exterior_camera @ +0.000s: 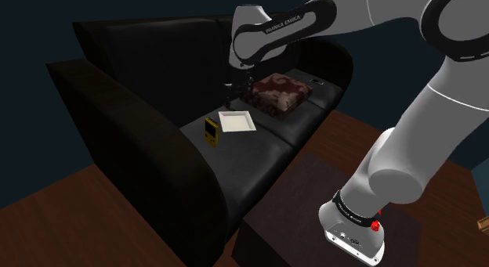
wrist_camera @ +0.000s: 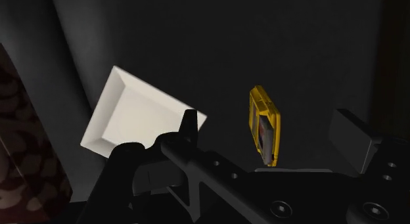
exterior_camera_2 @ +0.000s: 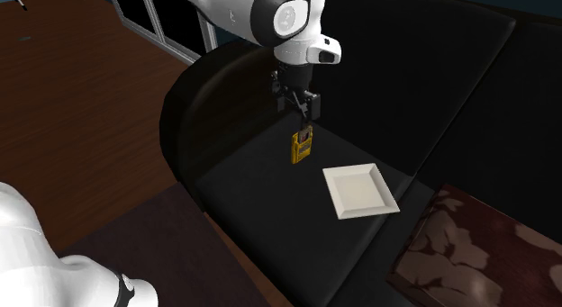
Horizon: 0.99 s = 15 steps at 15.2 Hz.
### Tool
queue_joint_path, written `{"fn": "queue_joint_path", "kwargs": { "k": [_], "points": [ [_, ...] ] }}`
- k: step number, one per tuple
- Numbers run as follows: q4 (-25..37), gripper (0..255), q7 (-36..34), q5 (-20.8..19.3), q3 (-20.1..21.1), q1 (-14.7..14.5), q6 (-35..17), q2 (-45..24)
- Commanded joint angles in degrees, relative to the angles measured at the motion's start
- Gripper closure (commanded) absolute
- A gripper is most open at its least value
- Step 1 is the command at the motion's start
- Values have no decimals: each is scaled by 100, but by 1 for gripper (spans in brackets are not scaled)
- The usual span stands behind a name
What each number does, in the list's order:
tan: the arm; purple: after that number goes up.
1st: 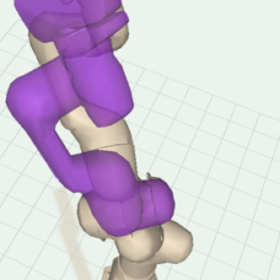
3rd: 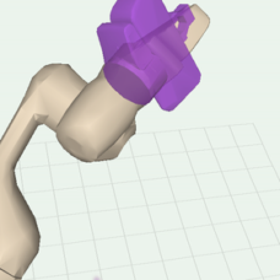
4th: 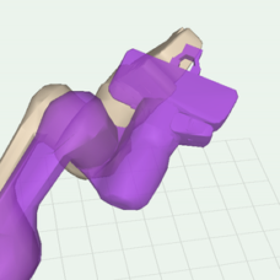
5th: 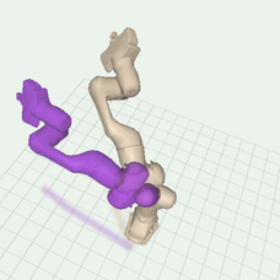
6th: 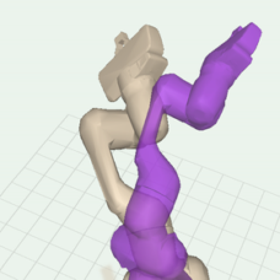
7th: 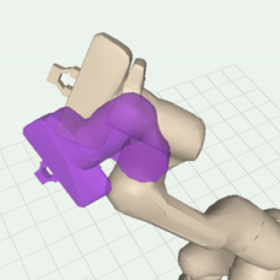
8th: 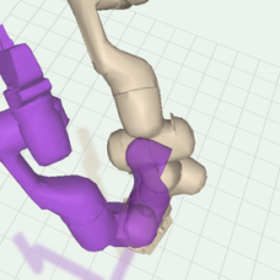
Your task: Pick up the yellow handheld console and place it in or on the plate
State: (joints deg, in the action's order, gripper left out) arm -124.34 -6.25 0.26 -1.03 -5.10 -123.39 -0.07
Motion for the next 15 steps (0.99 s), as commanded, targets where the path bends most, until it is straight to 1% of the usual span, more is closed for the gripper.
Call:
{"fn": "queue_joint_path", "kwargs": {
  "k": [1,5,9,15],
  "points": [
    [255,0,-37,33,37,-37,-183,-479],
    [866,0,-55,85,86,-78,-379,-1371],
    [1565,0,-75,122,131,-118,-467,-2237],
    [1446,0,-72,127,135,-122,-847,-2499]
  ]
}}
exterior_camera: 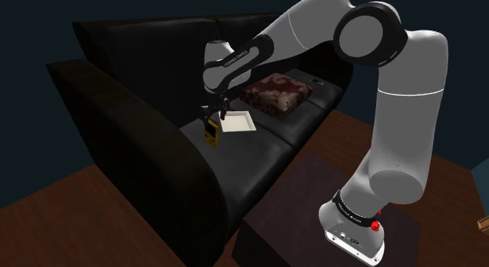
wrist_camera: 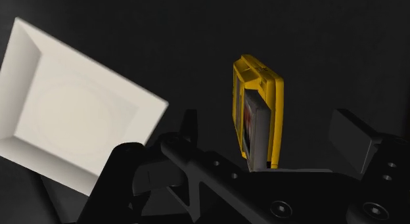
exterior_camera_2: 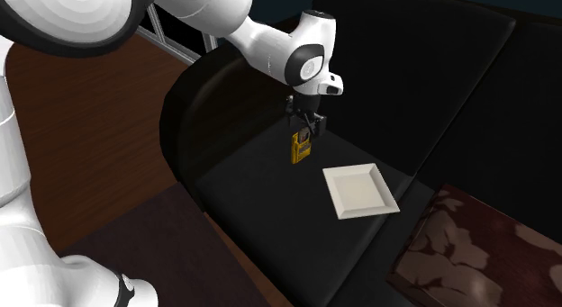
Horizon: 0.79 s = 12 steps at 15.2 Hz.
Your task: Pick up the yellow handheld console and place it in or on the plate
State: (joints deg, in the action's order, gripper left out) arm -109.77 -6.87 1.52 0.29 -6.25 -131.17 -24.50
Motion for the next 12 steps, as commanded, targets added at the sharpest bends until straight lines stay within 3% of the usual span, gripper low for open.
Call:
{"fn": "queue_joint_path", "kwargs": {
  "k": [1,9,10,12],
  "points": [
    [-26,0,-10,2,4,-9,-132,-104],
    [-35,0,-9,2,4,-9,-167,-130],
    [-35,255,-9,2,4,-9,-167,-130],
    [-35,255,-9,2,4,-9,-167,-130]
  ]
}}
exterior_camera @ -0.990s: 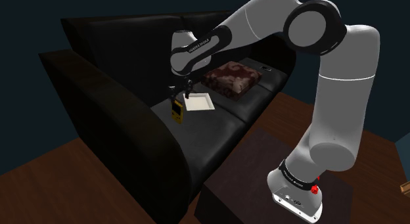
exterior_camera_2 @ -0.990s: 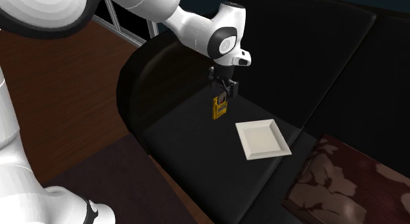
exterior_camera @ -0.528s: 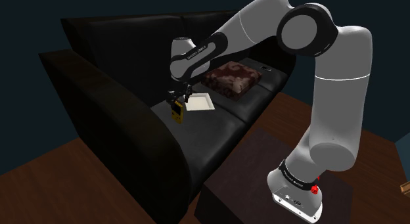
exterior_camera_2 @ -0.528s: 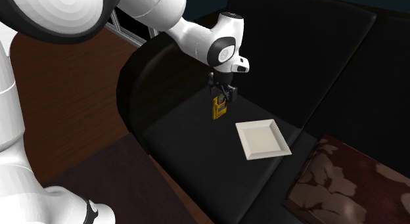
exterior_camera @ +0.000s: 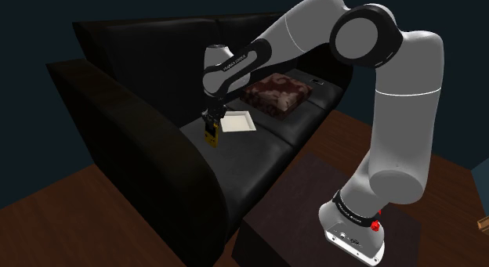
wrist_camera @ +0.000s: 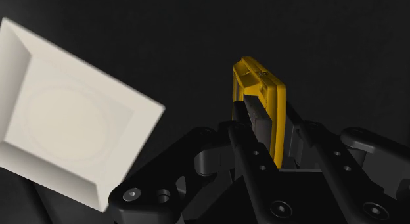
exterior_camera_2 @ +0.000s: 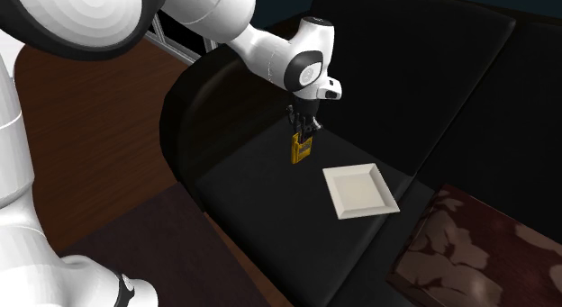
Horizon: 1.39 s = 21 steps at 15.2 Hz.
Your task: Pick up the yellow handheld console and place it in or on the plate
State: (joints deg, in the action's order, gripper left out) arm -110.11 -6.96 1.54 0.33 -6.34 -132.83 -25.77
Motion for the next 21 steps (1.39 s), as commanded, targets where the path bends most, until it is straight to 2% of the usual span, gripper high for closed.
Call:
{"fn": "queue_joint_path", "kwargs": {
  "k": [1,7,21],
  "points": [
    [-1,255,0,0,0,0,0,-3],
    [-1,255,0,0,0,0,-1,-3],
    [222,255,-22,-12,-4,0,866,641]
  ]
}}
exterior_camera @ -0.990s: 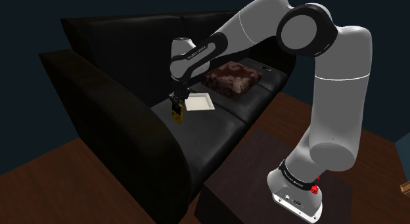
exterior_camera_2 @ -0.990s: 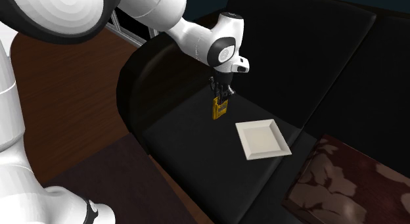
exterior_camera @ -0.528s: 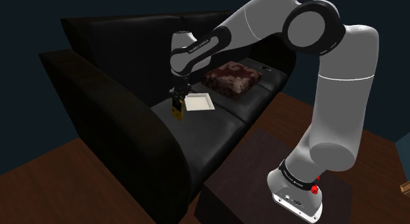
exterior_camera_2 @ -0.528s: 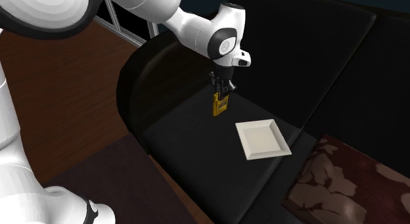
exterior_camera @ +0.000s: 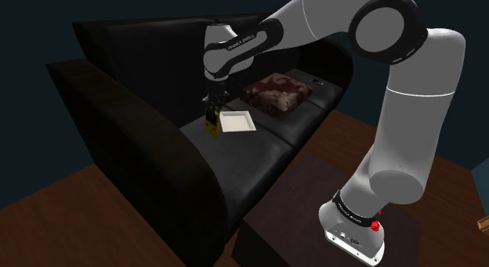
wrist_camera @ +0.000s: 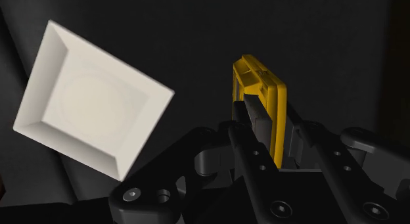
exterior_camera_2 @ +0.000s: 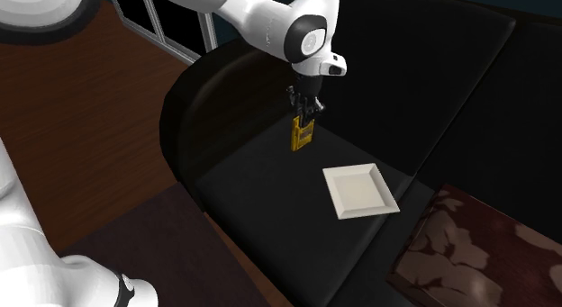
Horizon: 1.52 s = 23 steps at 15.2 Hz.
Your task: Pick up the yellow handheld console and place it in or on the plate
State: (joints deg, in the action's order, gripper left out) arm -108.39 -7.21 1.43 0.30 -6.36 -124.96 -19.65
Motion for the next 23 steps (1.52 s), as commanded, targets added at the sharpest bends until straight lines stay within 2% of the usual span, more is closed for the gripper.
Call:
{"fn": "queue_joint_path", "kwargs": {
  "k": [1,4,13,21,23],
  "points": [
    [76,255,1,-2,-2,3,144,68],
    [134,255,-3,-3,-2,3,286,151],
    [705,255,1089,61,-367,725,734,6],
    [1728,255,2002,147,-643,1376,1294,-474],
    [1643,255,2007,153,-639,1378,1161,-522]
  ]
}}
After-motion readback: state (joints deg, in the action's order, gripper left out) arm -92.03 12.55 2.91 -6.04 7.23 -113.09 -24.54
